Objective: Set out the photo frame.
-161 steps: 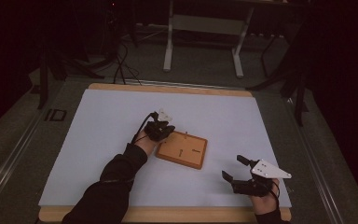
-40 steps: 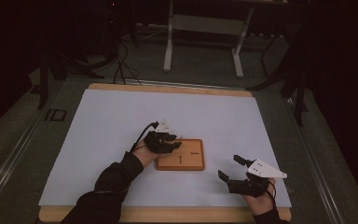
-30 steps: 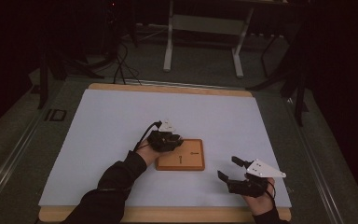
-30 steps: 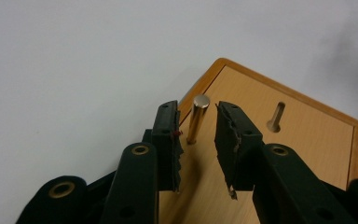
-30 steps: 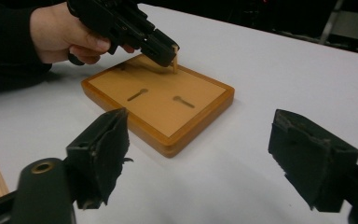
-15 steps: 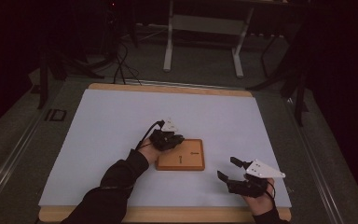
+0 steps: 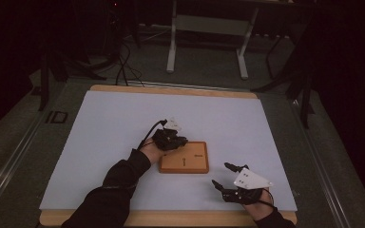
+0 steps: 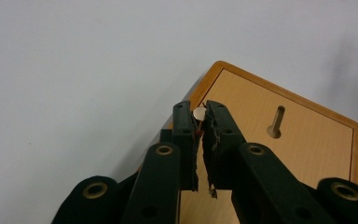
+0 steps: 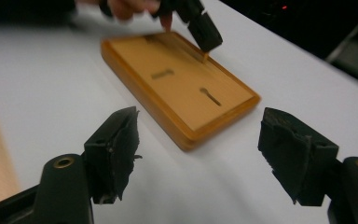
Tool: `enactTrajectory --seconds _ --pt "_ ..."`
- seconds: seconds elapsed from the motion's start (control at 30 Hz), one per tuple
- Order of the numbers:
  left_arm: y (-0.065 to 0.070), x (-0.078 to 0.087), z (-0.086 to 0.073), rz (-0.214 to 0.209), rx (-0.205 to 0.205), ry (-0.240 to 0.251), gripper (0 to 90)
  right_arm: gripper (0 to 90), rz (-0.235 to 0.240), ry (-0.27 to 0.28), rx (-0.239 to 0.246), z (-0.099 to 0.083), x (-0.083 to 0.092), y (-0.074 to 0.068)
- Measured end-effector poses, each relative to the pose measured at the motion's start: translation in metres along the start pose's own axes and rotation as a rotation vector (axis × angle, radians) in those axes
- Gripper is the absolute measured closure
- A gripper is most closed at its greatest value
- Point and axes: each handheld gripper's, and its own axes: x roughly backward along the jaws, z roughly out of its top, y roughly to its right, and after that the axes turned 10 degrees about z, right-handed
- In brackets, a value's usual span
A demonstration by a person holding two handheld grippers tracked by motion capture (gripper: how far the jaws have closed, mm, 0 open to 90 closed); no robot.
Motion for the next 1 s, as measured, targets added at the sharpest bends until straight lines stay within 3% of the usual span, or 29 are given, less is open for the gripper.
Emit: enactTrajectory --seconds 0.13,0.33,0.43,0.57,0.67,0.73,0.8,1.0 --pt "-0.004 -0.001 0.003 -0.022 0.006 -0.020 83.9 28.1 -0.077 -0.121 0.202 0.005 -0.012 -0.012" --pt "-0.008 -0.002 0.006 -0.043 0.018 -0.037 83.8 35.3 -0.139 -0.260 0.438 0.007 -0.034 -0.028" --pt "-0.011 -0.003 0.007 -0.059 0.028 -0.041 84.0 35.6 -0.152 -0.290 0.504 0.005 -0.043 -0.030" --pt "-0.014 -0.004 0.008 -0.076 0.041 -0.052 84.0 36.8 -0.170 -0.308 0.545 0.004 -0.054 -0.029" --pt "-0.016 -0.005 0.009 -0.086 0.049 -0.054 84.0 40.9 -0.216 -0.330 0.614 0.001 -0.062 -0.031" --pt "-0.017 -0.005 0.009 -0.091 0.050 -0.054 84.0 41.1 -0.223 -0.333 0.631 0.000 -0.065 -0.031" --pt "-0.017 -0.006 0.009 -0.094 0.045 -0.059 84.0 46.2 -0.259 -0.361 0.696 -0.003 -0.072 -0.033" --pt "-0.017 -0.006 0.011 -0.094 0.041 -0.068 84.0 59.5 -0.322 -0.420 0.811 -0.008 -0.082 -0.034"
